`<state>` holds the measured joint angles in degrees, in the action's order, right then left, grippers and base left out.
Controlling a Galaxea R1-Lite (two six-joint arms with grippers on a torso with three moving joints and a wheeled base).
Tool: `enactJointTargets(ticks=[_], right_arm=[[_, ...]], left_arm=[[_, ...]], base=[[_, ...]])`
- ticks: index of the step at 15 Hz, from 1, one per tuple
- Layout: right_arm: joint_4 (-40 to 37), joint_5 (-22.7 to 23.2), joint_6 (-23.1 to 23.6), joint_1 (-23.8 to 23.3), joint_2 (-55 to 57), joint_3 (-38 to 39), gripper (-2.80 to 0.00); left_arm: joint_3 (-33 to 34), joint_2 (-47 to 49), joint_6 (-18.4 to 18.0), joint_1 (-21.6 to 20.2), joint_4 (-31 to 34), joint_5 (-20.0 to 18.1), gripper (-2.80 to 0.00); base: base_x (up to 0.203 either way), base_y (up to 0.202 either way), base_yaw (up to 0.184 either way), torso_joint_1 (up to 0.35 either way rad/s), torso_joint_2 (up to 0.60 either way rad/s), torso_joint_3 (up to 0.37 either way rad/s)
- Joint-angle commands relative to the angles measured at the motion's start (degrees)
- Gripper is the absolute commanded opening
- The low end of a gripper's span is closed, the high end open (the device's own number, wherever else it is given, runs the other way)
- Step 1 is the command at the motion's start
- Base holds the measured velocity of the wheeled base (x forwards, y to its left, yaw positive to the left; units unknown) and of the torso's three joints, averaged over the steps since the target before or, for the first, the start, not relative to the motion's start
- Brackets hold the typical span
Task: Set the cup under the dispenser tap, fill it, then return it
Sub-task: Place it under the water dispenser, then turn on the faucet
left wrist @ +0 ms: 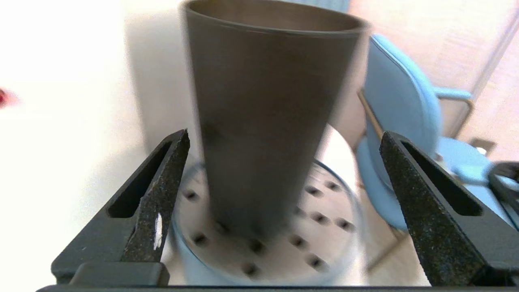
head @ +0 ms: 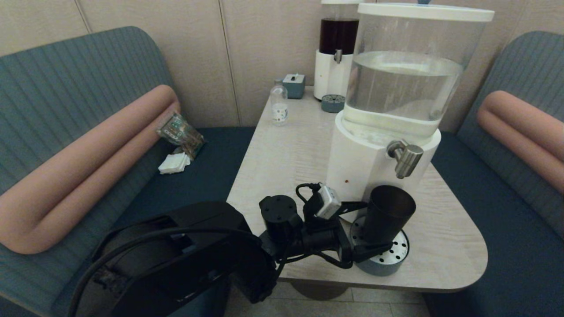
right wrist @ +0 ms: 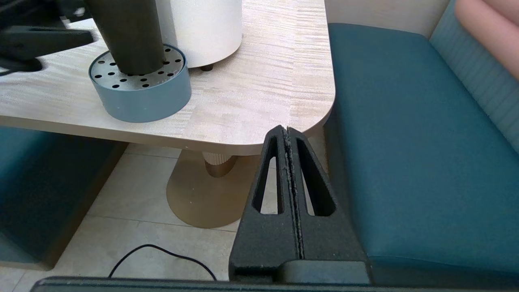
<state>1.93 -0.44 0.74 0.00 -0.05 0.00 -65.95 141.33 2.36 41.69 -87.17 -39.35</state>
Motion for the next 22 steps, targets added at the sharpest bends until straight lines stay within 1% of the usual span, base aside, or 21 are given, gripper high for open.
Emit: enactJointTargets(ticks=[1, 4, 9, 10, 11, 13, 14, 16, 17, 18, 19, 21, 22], right_arm=[[0.0, 0.0, 0.0, 0.0, 0.0, 0.8, -2.8], [0.0, 0.0, 0.0, 0.0, 0.0, 0.8, -2.8], [0.0, 0.0, 0.0, 0.0, 0.0, 0.8, -2.8], [0.0, 0.0, 0.0, 0.0, 0.0, 0.8, -2.8], [0.0, 0.0, 0.0, 0.0, 0.0, 0.9, -2.8], [0.0, 0.0, 0.0, 0.0, 0.0, 0.9, -2.8], [0.0, 0.0, 0.0, 0.0, 0.0, 0.8, -2.8], [0.0, 0.0, 0.0, 0.0, 0.0, 0.9, -2.8], [0.1, 0.0, 0.0, 0.0, 0.0, 0.8, -2.8], [0.0, 0.0, 0.0, 0.0, 0.0, 0.9, -2.8], [0.1, 0.0, 0.0, 0.0, 0.0, 0.9, -2.8], [-0.1, 0.3, 0.9, 0.0, 0.0, 0.9, -2.8], [-0.2, 0.0, 0.9, 0.0, 0.0, 0.9, -2.8]], left_arm=[[4.6, -4.3, -0.1, 0.0, -0.5, -0.4, 0.0], [14.2, -10.2, -0.4, 0.0, -0.5, -0.1, 0.0], [32.6, -25.6, -1.2, -0.3, -0.5, 0.4, 0.0], [35.9, -29.3, -1.2, -0.3, -0.5, 1.0, -2.43], [39.0, -33.4, -1.2, -0.4, -0.5, 2.1, -2.8], [43.5, -42.2, -0.5, -0.7, -0.5, 5.5, -2.8], [45.5, -47.4, 0.6, -0.9, -0.5, 8.5, -2.8], [49.5, -57.7, 3.6, -1.6, -0.5, 16.1, -2.8], [52.1, -63.0, 5.0, -2.9, -0.5, 19.9, -2.8], [54.4, -68.1, 6.1, -6.4, -0.5, 22.6, -2.8], [56.0, -71.3, 6.7, -11.9, -0.4, 24.1, -2.8], [58.9, -80.0, 7.7, -27.5, 0.2, 25.7, -2.8], [59.9, -86.0, 8.0, -32.2, 1.3, 26.1, -2.8]], base=[[0.0, 0.0, 0.0, 0.0, 0.0, 0.0], [0.0, 0.0, 0.0, 0.0, 0.0, 0.0], [0.0, 0.0, 0.0, 0.0, 0.0, 0.0], [0.0, 0.0, 0.0, 0.0, 0.0, 0.0], [0.0, 0.0, 0.0, 0.0, 0.0, 0.0], [0.0, 0.0, 0.0, 0.0, 0.0, 0.0], [0.0, 0.0, 0.0, 0.0, 0.0, 0.0], [0.0, 0.0, 0.0, 0.0, 0.0, 0.0], [0.0, 0.0, 0.0, 0.0, 0.0, 0.0], [0.0, 0.0, 0.0, 0.0, 0.0, 0.0], [0.0, 0.0, 0.0, 0.0, 0.0, 0.0], [0.0, 0.0, 0.0, 0.0, 0.0, 0.0], [0.0, 0.0, 0.0, 0.0, 0.0, 0.0]])
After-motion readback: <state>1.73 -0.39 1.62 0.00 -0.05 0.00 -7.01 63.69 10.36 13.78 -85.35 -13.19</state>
